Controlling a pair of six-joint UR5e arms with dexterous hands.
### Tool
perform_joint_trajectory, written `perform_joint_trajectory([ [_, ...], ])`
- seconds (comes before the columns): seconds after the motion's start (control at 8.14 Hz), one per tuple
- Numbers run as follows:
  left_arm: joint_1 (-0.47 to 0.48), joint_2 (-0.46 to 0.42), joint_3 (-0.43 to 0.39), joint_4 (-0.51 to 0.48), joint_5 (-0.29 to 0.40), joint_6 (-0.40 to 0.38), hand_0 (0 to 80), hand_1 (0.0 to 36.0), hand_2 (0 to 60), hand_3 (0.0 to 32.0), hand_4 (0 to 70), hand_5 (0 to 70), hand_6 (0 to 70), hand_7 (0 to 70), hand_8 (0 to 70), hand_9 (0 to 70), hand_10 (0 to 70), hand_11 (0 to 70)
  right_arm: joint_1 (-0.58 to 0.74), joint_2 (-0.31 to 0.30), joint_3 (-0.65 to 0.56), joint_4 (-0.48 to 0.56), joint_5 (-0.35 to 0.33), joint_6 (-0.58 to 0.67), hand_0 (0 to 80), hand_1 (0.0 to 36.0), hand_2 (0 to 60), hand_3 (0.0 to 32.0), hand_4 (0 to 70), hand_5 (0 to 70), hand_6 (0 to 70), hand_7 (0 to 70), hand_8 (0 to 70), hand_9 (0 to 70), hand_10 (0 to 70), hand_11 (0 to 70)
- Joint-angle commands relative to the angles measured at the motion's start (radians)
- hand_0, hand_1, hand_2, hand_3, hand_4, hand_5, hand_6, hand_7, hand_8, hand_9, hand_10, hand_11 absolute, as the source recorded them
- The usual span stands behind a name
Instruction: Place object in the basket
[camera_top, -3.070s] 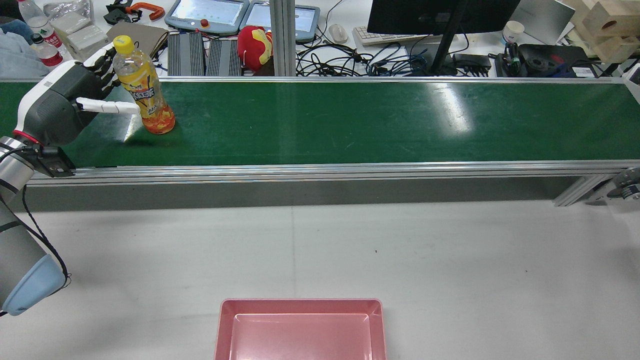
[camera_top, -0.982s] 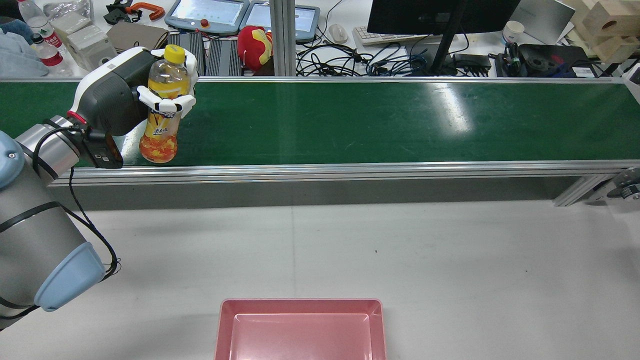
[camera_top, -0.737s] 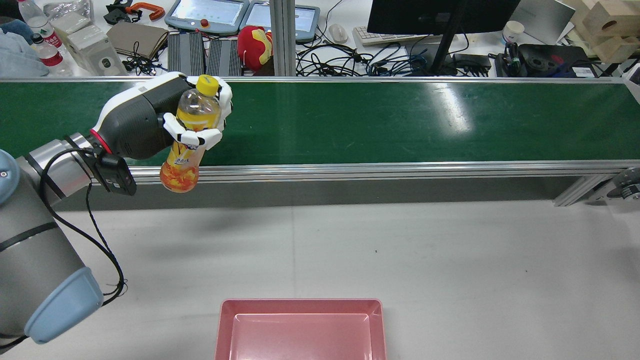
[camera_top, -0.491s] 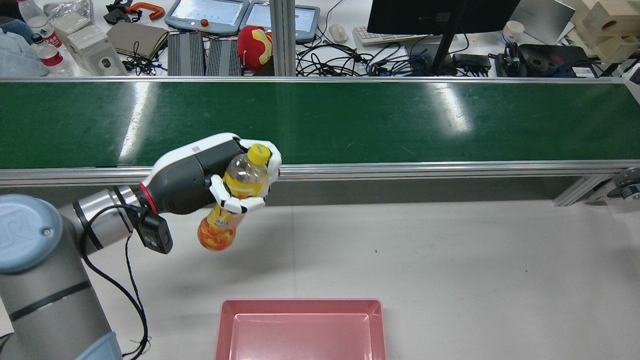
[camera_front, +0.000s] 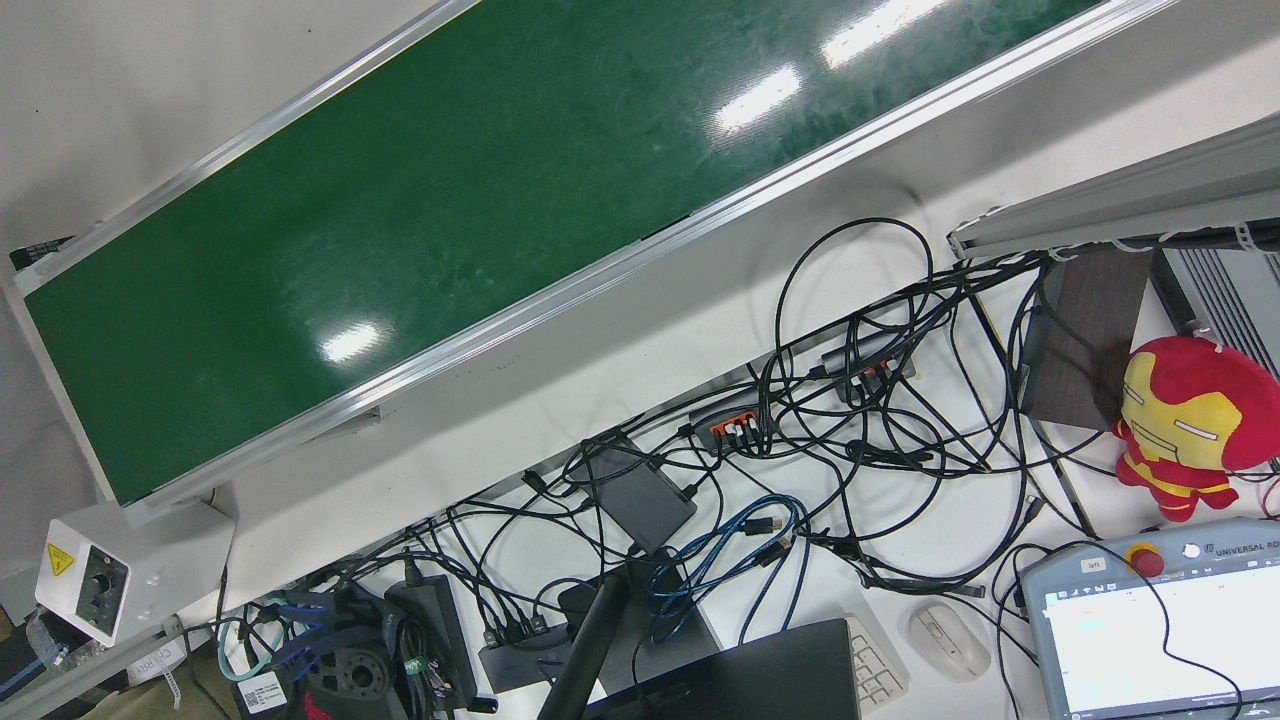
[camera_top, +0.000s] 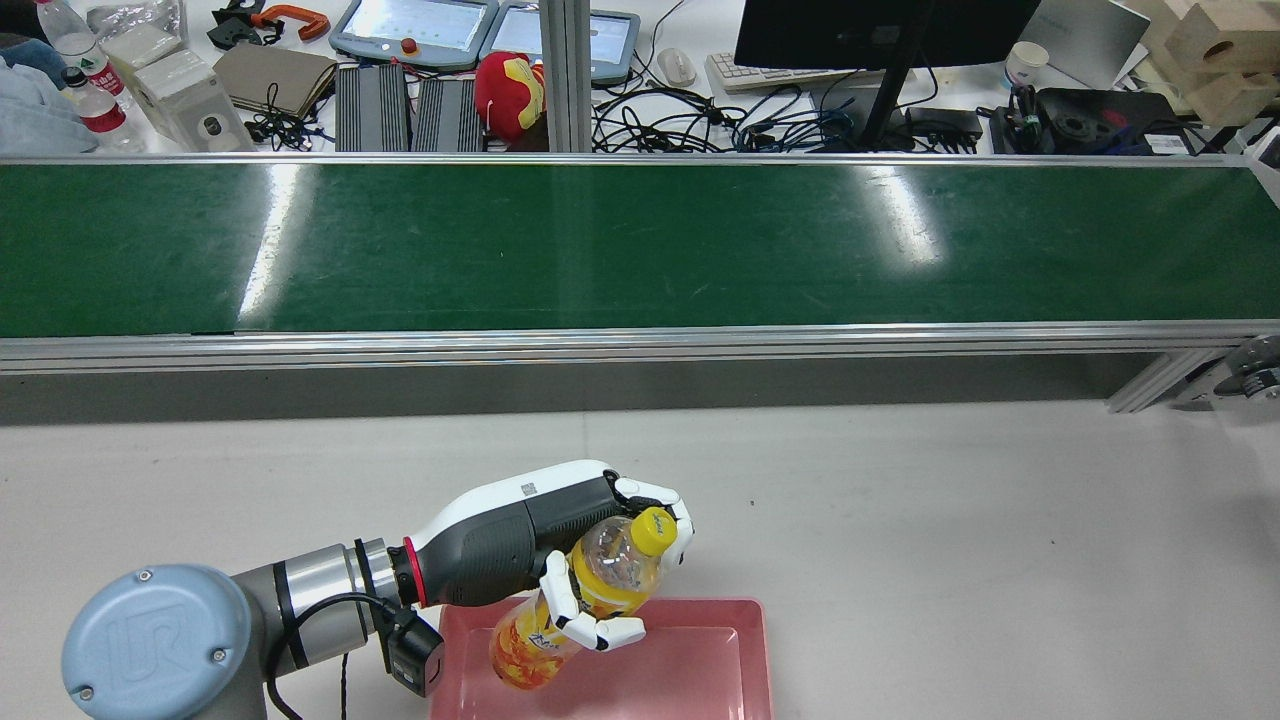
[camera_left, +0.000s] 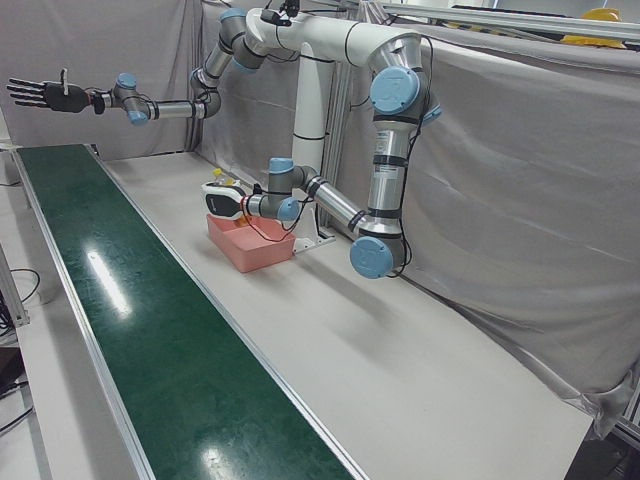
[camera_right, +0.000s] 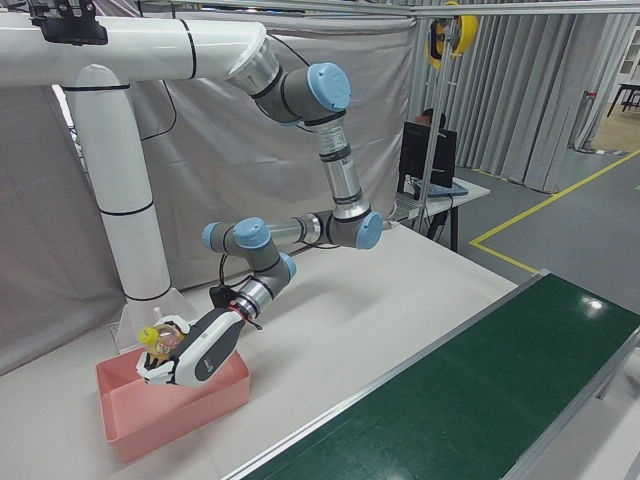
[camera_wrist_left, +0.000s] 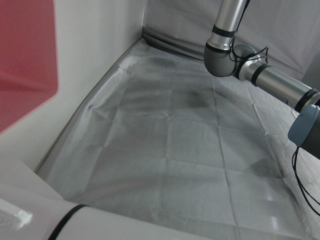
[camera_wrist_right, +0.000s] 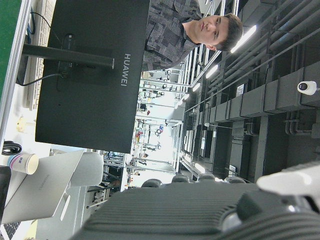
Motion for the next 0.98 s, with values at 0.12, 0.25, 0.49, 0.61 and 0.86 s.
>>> perform_joint_trajectory([
  [0.12, 0.073, -0.009, 0.0, 0.036, 0.003, 0.013, 61.0, 16.9, 24.6, 0.0, 53.5, 70.0, 66.0, 70.0, 70.0, 70.0, 62.2, 70.0, 0.0, 0.0, 0.0, 0.0, 0.001, 0.001, 0.0, 0.0, 0.0, 0.0, 0.0, 0.0, 0.0, 0.0, 0.0, 0.0, 0.0, 0.0],
  [0.25, 0.067, -0.008, -0.005, 0.068, 0.029, 0.013, 51.5, 6.5, 0.0, 0.0, 33.1, 57.1, 27.0, 39.2, 42.2, 55.4, 35.3, 50.4, -0.001, 0.0, 0.0, 0.0, 0.0, -0.001, 0.0, 0.0, 0.0, 0.0, 0.0, 0.0, 0.0, 0.0, 0.0, 0.0, 0.0, 0.0],
  [0.49, 0.046, -0.008, -0.078, 0.171, 0.049, 0.054, 46.2, 0.0, 0.0, 0.0, 3.4, 33.1, 7.4, 17.6, 15.8, 22.4, 19.7, 29.2, 0.0, 0.0, 0.0, 0.0, 0.0, 0.001, 0.0, 0.0, 0.0, 0.0, 0.0, 0.0, 0.0, 0.0, 0.0, 0.0, 0.0, 0.0],
  [0.61, 0.043, -0.008, -0.086, 0.176, 0.051, 0.054, 45.9, 0.0, 0.0, 0.0, 0.3, 23.9, 2.9, 6.9, 12.6, 16.8, 16.0, 23.9, 0.0, 0.0, 0.0, 0.0, 0.0, -0.001, 0.0, 0.0, 0.0, 0.0, 0.0, 0.0, 0.0, 0.0, 0.0, 0.0, 0.0, 0.0],
  [0.86, 0.032, -0.008, -0.088, 0.174, 0.051, 0.054, 45.6, 0.0, 0.0, 0.6, 0.0, 9.4, 0.0, 0.1, 6.7, 8.3, 8.0, 12.2, 0.0, 0.0, 0.0, 0.0, 0.001, 0.001, 0.0, 0.0, 0.0, 0.0, 0.0, 0.0, 0.0, 0.0, 0.0, 0.0, 0.0, 0.0],
])
